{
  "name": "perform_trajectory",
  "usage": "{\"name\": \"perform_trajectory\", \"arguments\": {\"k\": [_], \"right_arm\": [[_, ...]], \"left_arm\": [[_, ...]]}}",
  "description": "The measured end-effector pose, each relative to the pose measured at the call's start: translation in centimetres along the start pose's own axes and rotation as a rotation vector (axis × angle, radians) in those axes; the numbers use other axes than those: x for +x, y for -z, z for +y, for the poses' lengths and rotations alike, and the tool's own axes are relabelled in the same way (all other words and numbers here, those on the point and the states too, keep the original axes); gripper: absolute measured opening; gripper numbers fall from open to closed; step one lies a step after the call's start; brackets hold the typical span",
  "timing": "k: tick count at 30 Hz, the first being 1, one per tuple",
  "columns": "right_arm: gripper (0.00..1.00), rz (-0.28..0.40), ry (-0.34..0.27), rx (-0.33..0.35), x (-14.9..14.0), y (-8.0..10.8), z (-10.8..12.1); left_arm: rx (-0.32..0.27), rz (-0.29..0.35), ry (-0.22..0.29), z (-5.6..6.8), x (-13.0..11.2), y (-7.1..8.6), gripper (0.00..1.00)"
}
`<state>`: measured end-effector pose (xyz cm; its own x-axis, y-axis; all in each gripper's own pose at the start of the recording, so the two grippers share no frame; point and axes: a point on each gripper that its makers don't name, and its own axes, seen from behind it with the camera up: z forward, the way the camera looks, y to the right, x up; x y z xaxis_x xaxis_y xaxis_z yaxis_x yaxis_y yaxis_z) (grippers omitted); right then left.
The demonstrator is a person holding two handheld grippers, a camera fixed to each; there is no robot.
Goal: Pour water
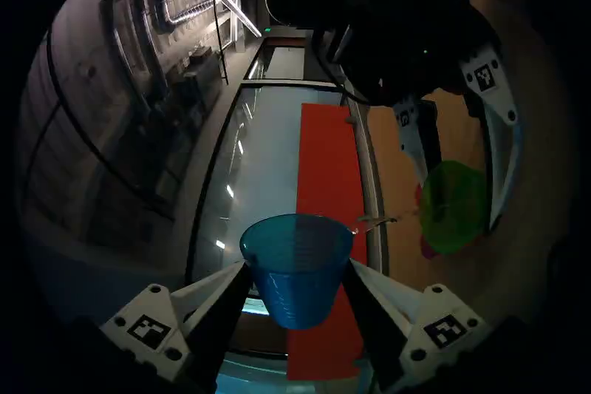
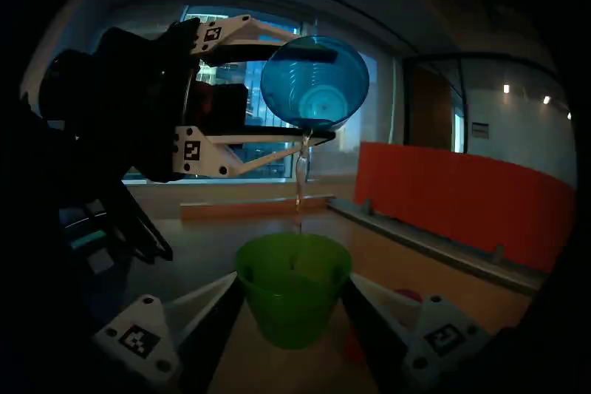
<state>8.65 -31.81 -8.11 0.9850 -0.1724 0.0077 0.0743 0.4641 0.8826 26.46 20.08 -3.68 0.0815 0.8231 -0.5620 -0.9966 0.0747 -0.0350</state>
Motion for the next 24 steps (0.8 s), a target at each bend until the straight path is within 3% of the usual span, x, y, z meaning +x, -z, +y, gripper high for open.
{"name": "perform_trajectory", "arguments": {"k": [6,24], "right_arm": [[0.87,0.004,0.001,0.001,0.1,0.0,-0.1],[0.87,0.012,0.003,-0.001,0.5,-0.1,-0.2]], "left_arm": [[0.007,0.003,-0.022,0.5,0.5,0.3,0.82],[0.030,0.014,-0.136,0.3,1.3,0.6,0.82]]}}
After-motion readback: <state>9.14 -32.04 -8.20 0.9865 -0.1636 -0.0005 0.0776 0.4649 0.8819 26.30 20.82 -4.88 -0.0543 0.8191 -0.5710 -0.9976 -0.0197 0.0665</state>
